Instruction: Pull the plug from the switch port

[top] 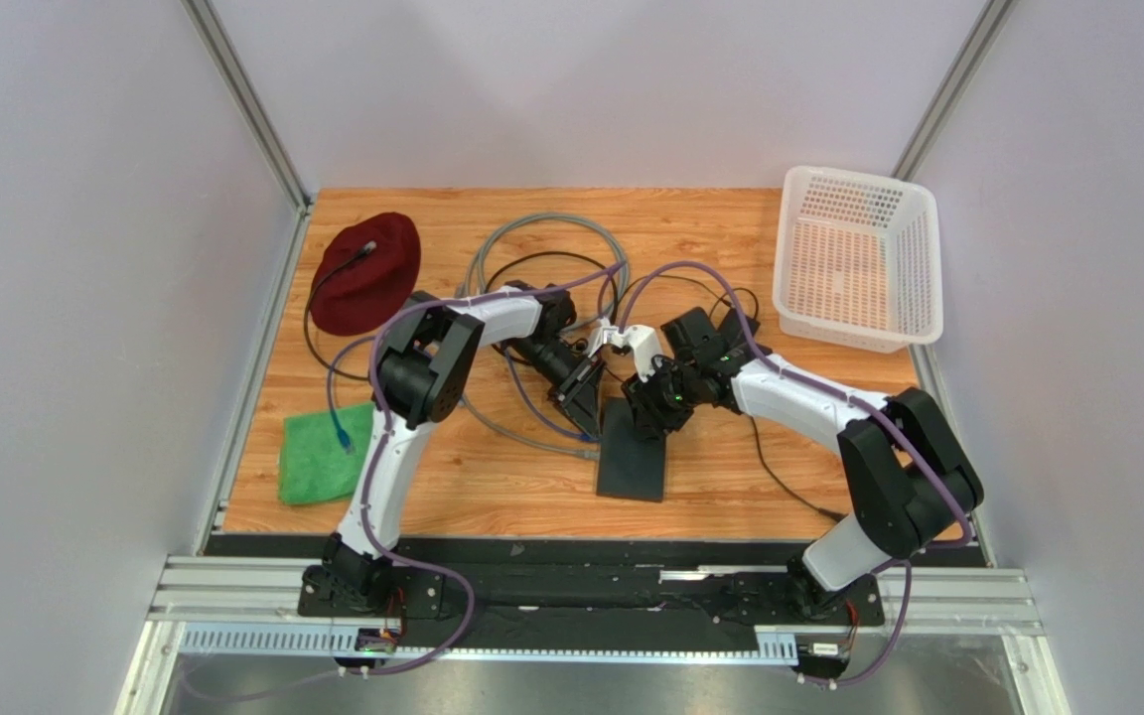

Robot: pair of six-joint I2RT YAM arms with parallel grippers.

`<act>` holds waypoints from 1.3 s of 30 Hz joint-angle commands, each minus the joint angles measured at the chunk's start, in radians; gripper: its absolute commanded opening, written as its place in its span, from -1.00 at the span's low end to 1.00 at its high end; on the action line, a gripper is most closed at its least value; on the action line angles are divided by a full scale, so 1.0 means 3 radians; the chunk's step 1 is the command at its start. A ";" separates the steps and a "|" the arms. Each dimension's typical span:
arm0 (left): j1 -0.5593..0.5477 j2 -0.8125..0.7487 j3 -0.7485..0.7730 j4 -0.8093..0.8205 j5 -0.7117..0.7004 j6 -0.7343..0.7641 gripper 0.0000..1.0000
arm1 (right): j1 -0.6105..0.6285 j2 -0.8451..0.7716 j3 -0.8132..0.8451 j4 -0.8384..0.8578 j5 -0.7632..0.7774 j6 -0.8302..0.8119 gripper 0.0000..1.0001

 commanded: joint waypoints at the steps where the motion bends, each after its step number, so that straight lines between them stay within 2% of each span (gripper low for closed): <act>1: -0.0067 0.0135 0.0091 0.0045 0.0021 0.0049 -0.39 | 0.0012 -0.0013 -0.0083 -0.0015 0.0074 0.0021 -0.20; 5: -0.0067 0.0202 0.0162 0.0035 0.0067 0.0008 -0.63 | 0.0012 -0.0033 -0.0094 -0.0030 0.0104 -0.0004 -0.20; 7: -0.0072 0.0227 0.0178 0.0030 0.0067 -0.0012 -0.70 | 0.0012 -0.0043 -0.0094 -0.0035 0.0115 0.0001 -0.19; 8: -0.0072 0.0237 0.0193 0.0020 0.0077 -0.0007 -0.83 | 0.0012 -0.0044 -0.0099 -0.0030 0.0120 0.0001 -0.19; 11: -0.0072 0.0248 0.0234 -0.0037 0.0113 0.0023 -1.00 | 0.0007 -0.0038 -0.0094 -0.0035 0.0140 -0.0010 -0.19; 20: -0.0016 0.0268 0.0520 -0.0252 0.0251 0.0090 -1.00 | 0.0001 -0.0013 -0.0073 -0.0030 0.0197 0.0001 -0.20; 26: -0.0010 0.0248 0.0321 -0.0231 0.0267 0.0187 -1.00 | 0.0001 -0.0003 -0.0078 -0.0066 0.0186 -0.0025 -0.19; 28: 0.0000 0.0278 0.0397 -0.0292 0.0216 0.0273 -1.00 | -0.0004 -0.0018 -0.0088 -0.0066 0.0212 -0.0030 -0.19; 30: 0.0015 0.0375 0.0626 -0.0608 0.0256 0.0386 -1.00 | -0.0009 -0.0028 -0.0088 -0.0066 0.0227 -0.0035 -0.19; 31: 0.0025 0.0532 0.0941 -0.0787 0.0277 0.0564 -1.00 | -0.0014 -0.0023 -0.0088 -0.0071 0.0232 -0.0040 -0.19; 32: 0.0036 0.0610 0.1096 -0.1128 0.0282 0.0641 -1.00 | -0.0009 -0.0033 -0.0094 -0.0071 0.0227 -0.0040 -0.19; 34: 0.0046 0.0763 0.1368 -0.1335 0.0277 0.0769 -1.00 | -0.0019 -0.0033 -0.0088 -0.0071 0.0238 -0.0040 -0.19; 39: 0.0082 0.0596 0.1170 -0.1254 0.0210 0.0795 -1.00 | -0.0034 -0.0033 -0.0073 -0.0076 0.0258 -0.0051 -0.19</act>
